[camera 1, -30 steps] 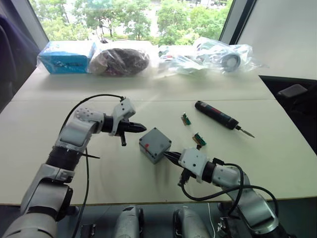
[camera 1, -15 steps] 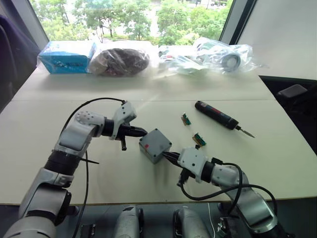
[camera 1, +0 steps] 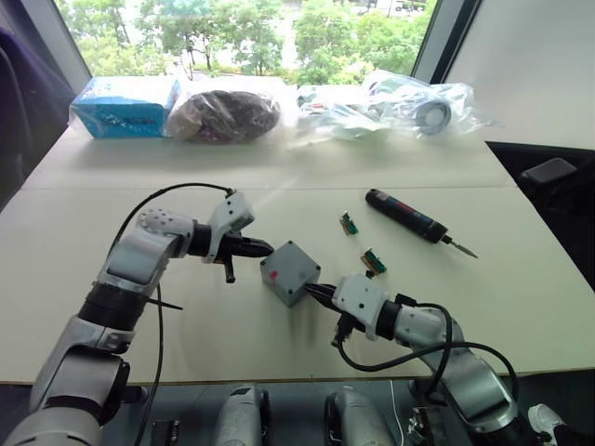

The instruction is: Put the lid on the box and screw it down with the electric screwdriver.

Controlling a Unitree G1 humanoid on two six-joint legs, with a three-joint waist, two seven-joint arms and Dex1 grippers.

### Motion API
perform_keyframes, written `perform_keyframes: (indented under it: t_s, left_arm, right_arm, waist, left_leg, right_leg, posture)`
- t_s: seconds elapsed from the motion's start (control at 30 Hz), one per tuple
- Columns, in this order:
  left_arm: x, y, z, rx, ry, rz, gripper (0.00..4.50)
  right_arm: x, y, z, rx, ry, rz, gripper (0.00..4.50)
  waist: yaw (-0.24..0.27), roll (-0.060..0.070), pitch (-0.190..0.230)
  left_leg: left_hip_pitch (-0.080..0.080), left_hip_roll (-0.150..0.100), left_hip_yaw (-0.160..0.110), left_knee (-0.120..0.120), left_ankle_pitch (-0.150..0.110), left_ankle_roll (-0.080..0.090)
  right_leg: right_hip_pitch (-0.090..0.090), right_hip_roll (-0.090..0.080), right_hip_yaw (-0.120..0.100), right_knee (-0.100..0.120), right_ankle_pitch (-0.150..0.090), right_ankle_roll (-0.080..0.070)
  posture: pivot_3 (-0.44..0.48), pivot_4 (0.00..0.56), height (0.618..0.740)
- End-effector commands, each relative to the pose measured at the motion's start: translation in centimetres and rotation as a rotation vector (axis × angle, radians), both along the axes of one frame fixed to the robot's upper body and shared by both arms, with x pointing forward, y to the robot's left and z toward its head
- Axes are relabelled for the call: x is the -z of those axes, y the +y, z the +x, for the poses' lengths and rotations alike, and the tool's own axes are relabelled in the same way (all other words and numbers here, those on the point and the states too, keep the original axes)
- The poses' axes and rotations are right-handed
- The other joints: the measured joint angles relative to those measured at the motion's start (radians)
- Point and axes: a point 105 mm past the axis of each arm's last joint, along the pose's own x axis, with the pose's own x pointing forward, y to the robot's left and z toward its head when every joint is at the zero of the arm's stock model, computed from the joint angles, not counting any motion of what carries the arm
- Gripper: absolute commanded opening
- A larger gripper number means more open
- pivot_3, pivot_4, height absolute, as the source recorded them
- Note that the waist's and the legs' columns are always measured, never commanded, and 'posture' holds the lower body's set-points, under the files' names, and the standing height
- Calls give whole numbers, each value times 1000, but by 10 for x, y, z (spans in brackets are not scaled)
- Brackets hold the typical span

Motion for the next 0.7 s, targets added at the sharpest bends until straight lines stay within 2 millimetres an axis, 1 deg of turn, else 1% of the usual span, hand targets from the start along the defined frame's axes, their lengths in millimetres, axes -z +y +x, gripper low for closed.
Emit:
perform_keyframes:
  t_s: [0.03,0.13,0.27,0.33,0.4,0.5,0.57,0.63,0.7]
  left_arm:
    - [-7,-6,-4,38,-38,-9,0]
    - [-7,-3,-1,22,-44,-5,0]
    - [-17,6,19,-59,-77,-34,0]
    - [-14,8,23,-74,-83,-21,0]
    - [-4,9,24,-77,-86,8,0]
    - [14,5,20,-53,-56,28,0]
    - [22,1,15,-41,-29,19,0]
    - [25,0,12,-39,-15,10,0]
    - [28,-3,4,-21,6,-3,0]
  right_arm:
    - [-13,5,-1,-16,-53,24,60]
    - [-15,1,-3,-8,-47,28,60]
    - [-14,-4,-10,-9,-17,18,60]
    - [-11,-6,-10,-1,-3,11,60]
    - [-6,-9,-7,17,10,-4,60]
    - [1,-12,5,45,14,-29,60]
    - [1,-12,12,52,5,-35,60]
    - [0,-11,18,55,-4,-35,60]
    - [-2,-10,25,56,-15,-36,60]
  waist:
    - [0,0,0]
    - [0,0,0]
    - [2,0,0]
    - [1,0,0]
    - [0,0,0]
    - [-1,0,0]
    - [-1,0,0]
    - [-1,0,0]
    - [-1,0,0]
  left_leg:
    - [0,0,0,0,0,0]
    - [0,0,0,0,0,0]
    - [0,0,0,0,0,0]
    - [0,0,-1,1,0,0]
    - [0,0,0,1,0,0]
    - [0,0,0,1,0,0]
    - [0,0,0,1,0,0]
    - [0,0,0,1,0,0]
    - [0,0,0,1,0,0]
  right_leg:
    - [0,0,0,0,0,0]
    - [0,0,0,0,0,0]
    - [0,0,0,0,0,0]
    - [0,0,0,0,0,0]
    - [0,0,0,0,0,0]
    - [0,1,0,0,0,0]
    - [0,1,0,0,0,0]
    - [0,1,0,0,0,0]
    - [0,1,0,0,0,0]
  posture:
    - [0,150,740]
    - [0,150,740]
    - [0,150,740]
    - [0,150,740]
    - [0,150,740]
    - [0,150,740]
    - [0,150,740]
    - [0,150,740]
    - [0,150,740]
